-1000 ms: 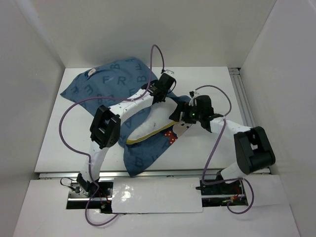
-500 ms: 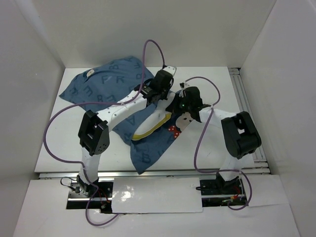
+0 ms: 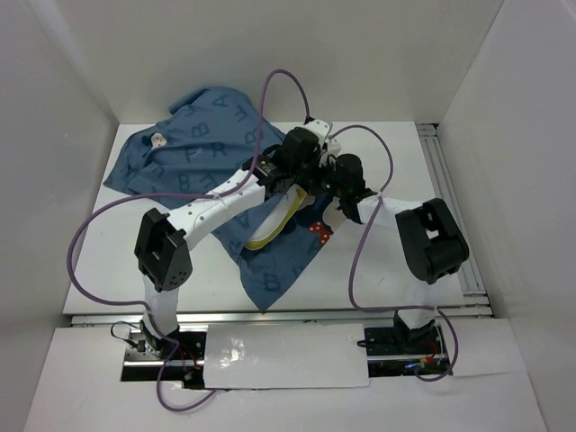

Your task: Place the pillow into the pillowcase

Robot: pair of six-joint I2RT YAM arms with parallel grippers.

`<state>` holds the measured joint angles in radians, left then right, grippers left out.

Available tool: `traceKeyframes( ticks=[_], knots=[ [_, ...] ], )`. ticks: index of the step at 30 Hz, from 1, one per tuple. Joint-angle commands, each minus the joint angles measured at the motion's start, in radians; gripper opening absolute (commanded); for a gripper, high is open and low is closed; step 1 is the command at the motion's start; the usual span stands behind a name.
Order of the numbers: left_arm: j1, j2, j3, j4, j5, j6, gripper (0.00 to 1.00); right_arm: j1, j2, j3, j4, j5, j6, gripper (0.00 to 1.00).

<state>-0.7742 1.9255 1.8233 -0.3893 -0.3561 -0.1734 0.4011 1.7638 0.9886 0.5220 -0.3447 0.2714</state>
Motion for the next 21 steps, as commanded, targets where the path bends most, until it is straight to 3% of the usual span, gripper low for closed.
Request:
traceKeyframes(
  ticks=[1, 3, 7, 8, 10, 11, 13, 14, 15, 21],
  knots=[
    [-0.057, -0.034, 0.027, 0.046, 0.089, -0.006, 0.0, -0.005, 0.051, 0.035, 0.311, -0.022, 0.011, 0.0],
    [-0.057, -0.013, 0.037, 0.026, 0.051, -0.006, 0.0, -0.005, 0.04, 0.006, 0.329, 0.033, 0.02, 0.05],
    [-0.01, 0.094, 0.132, -0.026, 0.031, -0.038, 0.03, -0.028, 0.04, 0.08, 0.146, 0.041, -0.003, 0.43],
    [0.001, 0.111, 0.133, -0.039, 0.031, -0.038, 0.11, -0.037, 0.04, 0.081, 0.109, 0.041, -0.003, 0.48],
    [0.019, 0.144, 0.181, -0.071, 0.042, -0.048, 0.38, -0.038, -0.002, 0.068, 0.049, 0.055, 0.021, 0.66],
    [0.019, 0.156, 0.194, -0.104, 0.042, -0.048, 0.53, -0.038, -0.032, 0.015, 0.049, 0.064, 0.031, 0.98],
    [0.041, 0.156, 0.194, -0.128, 0.02, -0.048, 0.9, -0.047, -0.171, -0.063, -0.016, 0.16, 0.087, 1.0],
    [0.041, 0.156, 0.194, -0.128, 0.02, -0.048, 0.9, -0.047, -0.171, -0.085, -0.052, 0.161, 0.088, 1.0],
    [0.041, 0.138, 0.171, -0.128, 0.01, -0.034, 0.99, -0.047, -0.209, -0.099, -0.101, 0.199, 0.116, 1.0],
    [0.035, -0.003, -0.054, -0.089, 0.083, 0.087, 1.0, -0.079, -0.409, -0.163, -0.401, 0.335, 0.111, 1.0]
  ],
)
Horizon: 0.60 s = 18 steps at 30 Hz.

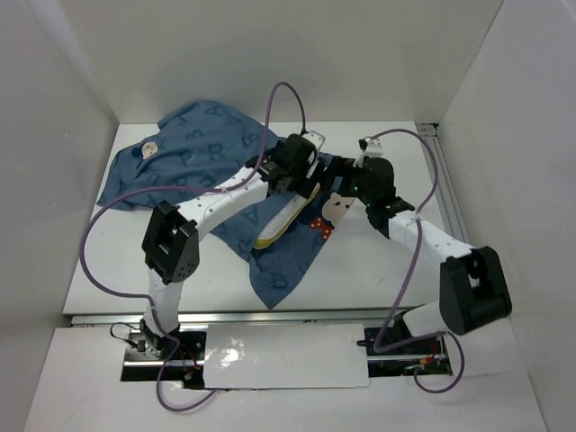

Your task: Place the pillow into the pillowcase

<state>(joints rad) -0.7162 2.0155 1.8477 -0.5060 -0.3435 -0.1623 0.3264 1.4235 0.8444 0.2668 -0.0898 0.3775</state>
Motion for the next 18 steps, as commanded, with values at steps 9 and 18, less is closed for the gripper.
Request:
traceKeyframes(
  ticks=[9, 18],
  knots=[
    [-0.048, 0.018, -0.099, 0.051, 0.046, 0.153, 1.0, -0.046, -0.239, -0.08, -0.25, 0.012, -0.014, 1.0],
    [-0.028, 0.198, -0.024, -0.04, -0.115, 0.074, 0.67, -0.064, -0.313, -0.08, -0.33, -0.033, -0.048, 1.0]
  ],
)
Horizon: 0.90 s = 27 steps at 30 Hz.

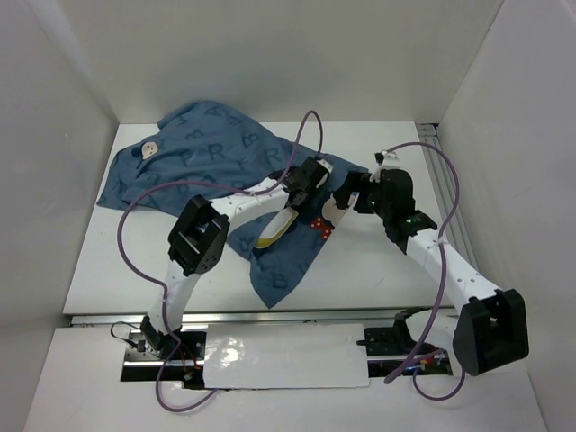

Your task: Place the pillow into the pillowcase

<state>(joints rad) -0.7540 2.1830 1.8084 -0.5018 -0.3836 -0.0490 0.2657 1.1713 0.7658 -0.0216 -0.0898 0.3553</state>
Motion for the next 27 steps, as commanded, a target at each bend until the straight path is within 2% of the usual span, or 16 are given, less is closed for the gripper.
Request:
traceKeyframes(
  ticks=[1, 2, 3, 4, 7, 11, 13, 14, 17, 20, 22, 24, 27],
  knots=[
    [0.01, 0.031, 0.016, -0.044, -0.075, -0.049, 0.6, -0.014, -0.076, -0.002, -0.055, -0.033, -0.026, 1.0],
    [0.01, 0.031, 0.016, -0.044, -0.089, -0.06, 0.46, -0.014, -0.076, -0.002, -0.064, -0.033, -0.026, 1.0],
    [0.024, 0.021, 0.006, -0.044, -0.1, -0.098, 0.18, -0.023, -0.088, -0.002, -0.073, -0.033, -0.016, 1.0],
    [0.039, 0.021, 0.006, -0.058, -0.1, -0.119, 0.0, -0.035, -0.099, 0.009, -0.095, -0.016, -0.004, 1.0],
    [0.071, -0.078, -0.041, -0.014, -0.074, -0.15, 0.0, -0.063, -0.099, 0.02, -0.117, 0.009, 0.008, 1.0],
    [0.111, -0.274, -0.093, 0.074, 0.063, -0.161, 0.0, -0.063, -0.073, 0.02, -0.097, -0.05, 0.008, 1.0],
    [0.13, -0.377, -0.093, 0.084, 0.081, -0.205, 0.0, -0.063, -0.024, 0.02, -0.087, -0.096, 0.036, 1.0],
    [0.145, -0.432, -0.104, 0.085, 0.106, -0.228, 0.0, -0.047, 0.014, 0.02, -0.087, -0.126, 0.062, 0.97],
    [0.166, -0.476, -0.104, 0.085, 0.136, -0.255, 0.0, 0.029, 0.082, 0.041, -0.009, -0.16, 0.105, 0.87],
    [0.166, -0.496, -0.104, 0.071, 0.173, -0.267, 0.0, 0.131, 0.138, 0.087, 0.06, -0.136, 0.131, 0.87],
    [0.166, -0.505, -0.118, 0.071, 0.198, -0.29, 0.0, 0.22, 0.233, 0.127, 0.136, -0.127, 0.14, 0.85],
    [0.166, -0.505, -0.127, 0.071, 0.21, -0.302, 0.0, 0.236, 0.284, 0.161, 0.149, -0.111, 0.151, 0.82],
    [0.176, -0.528, -0.147, 0.071, 0.221, -0.321, 0.0, 0.317, 0.356, 0.23, 0.166, -0.018, 0.151, 0.82]
  ],
)
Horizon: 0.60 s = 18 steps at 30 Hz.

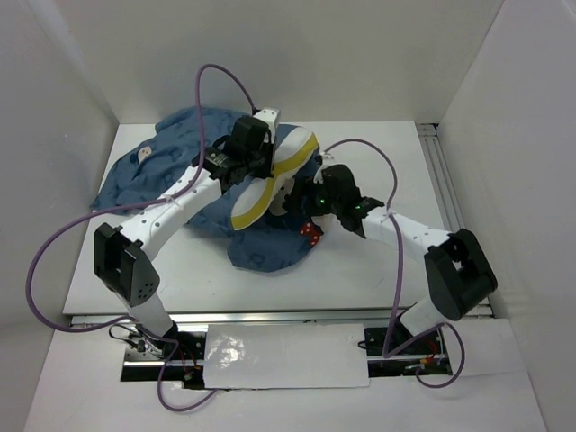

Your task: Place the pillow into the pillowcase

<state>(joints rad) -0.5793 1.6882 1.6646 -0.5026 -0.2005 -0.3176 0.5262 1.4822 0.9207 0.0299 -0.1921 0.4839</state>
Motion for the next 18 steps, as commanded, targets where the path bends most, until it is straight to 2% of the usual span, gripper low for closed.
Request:
traceKeyframes(
  ticks=[1, 7, 18],
  knots=[
    [0.001, -0.033, -0.003, 0.072, 0.038, -0.061, 0.0, 0.07, 0.059, 0.084, 0.132, 0.104, 0.022, 0.81],
    [0.022, -0.116, -0.039, 0.082, 0.078, -0.119, 0.0, 0.089, 0.211, 0.075, 0.321, 0.166, 0.074, 0.71],
    [0.062, -0.2, -0.048, 0.082, 0.159, -0.147, 0.0, 0.156, 0.42, 0.107, 0.686, 0.273, 0.136, 0.7]
  ],
)
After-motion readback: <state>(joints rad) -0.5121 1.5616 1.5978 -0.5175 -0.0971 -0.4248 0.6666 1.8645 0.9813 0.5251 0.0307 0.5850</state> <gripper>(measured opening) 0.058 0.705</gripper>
